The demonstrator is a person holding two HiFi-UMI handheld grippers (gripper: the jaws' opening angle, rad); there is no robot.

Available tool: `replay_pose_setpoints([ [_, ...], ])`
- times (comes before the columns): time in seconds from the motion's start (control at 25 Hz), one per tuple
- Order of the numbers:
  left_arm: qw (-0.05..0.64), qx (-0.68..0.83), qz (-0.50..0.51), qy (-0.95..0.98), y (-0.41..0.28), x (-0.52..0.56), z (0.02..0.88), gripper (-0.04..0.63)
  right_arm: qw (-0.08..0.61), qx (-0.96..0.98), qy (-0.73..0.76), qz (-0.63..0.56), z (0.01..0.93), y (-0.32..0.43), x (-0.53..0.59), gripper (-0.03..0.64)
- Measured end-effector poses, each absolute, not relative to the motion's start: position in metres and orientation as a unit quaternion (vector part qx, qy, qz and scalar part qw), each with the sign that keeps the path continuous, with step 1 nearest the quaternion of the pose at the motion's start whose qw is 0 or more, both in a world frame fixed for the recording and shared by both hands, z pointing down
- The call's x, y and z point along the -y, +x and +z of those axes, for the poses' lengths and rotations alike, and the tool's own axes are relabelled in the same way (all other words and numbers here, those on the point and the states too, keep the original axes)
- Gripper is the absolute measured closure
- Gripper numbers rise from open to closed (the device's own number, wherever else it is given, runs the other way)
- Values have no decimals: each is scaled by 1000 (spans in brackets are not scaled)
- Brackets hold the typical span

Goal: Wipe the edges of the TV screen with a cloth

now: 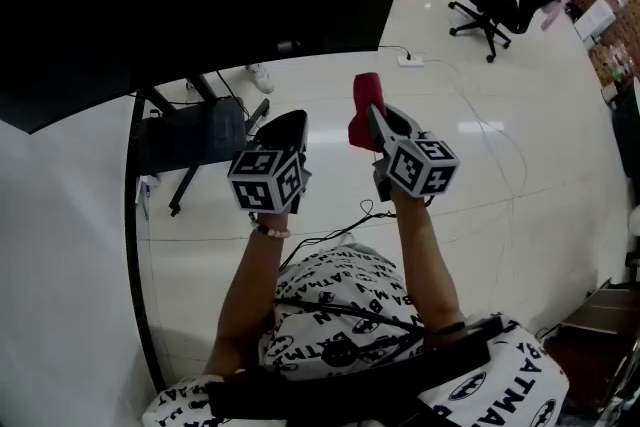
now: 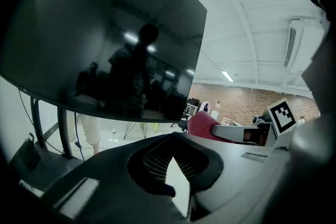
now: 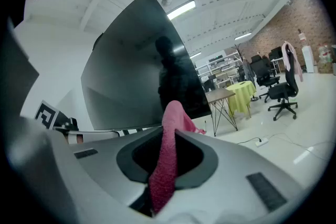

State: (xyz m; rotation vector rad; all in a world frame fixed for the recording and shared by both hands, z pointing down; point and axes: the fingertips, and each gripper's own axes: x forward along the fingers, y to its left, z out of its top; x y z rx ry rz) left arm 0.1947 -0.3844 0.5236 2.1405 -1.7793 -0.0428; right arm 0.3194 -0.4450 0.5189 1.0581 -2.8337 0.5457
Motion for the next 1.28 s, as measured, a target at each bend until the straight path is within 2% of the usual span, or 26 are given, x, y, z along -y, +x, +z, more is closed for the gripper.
replay_pose_setpoints([
  [0.48, 179, 633, 3, 753, 218, 424, 530, 601, 68, 884, 422, 189, 559, 355, 543, 560],
  [0.76, 183, 645, 11, 741, 221, 437, 537, 601, 48, 892, 396, 211, 556, 320, 593, 560],
  [1.0, 164, 644, 18, 747, 217, 453, 521, 601, 55, 902, 393, 171, 542, 298, 592, 560],
  [1.28, 117, 619, 32, 776, 210, 473, 475, 601, 54, 901, 426, 60, 481, 295, 600, 561],
])
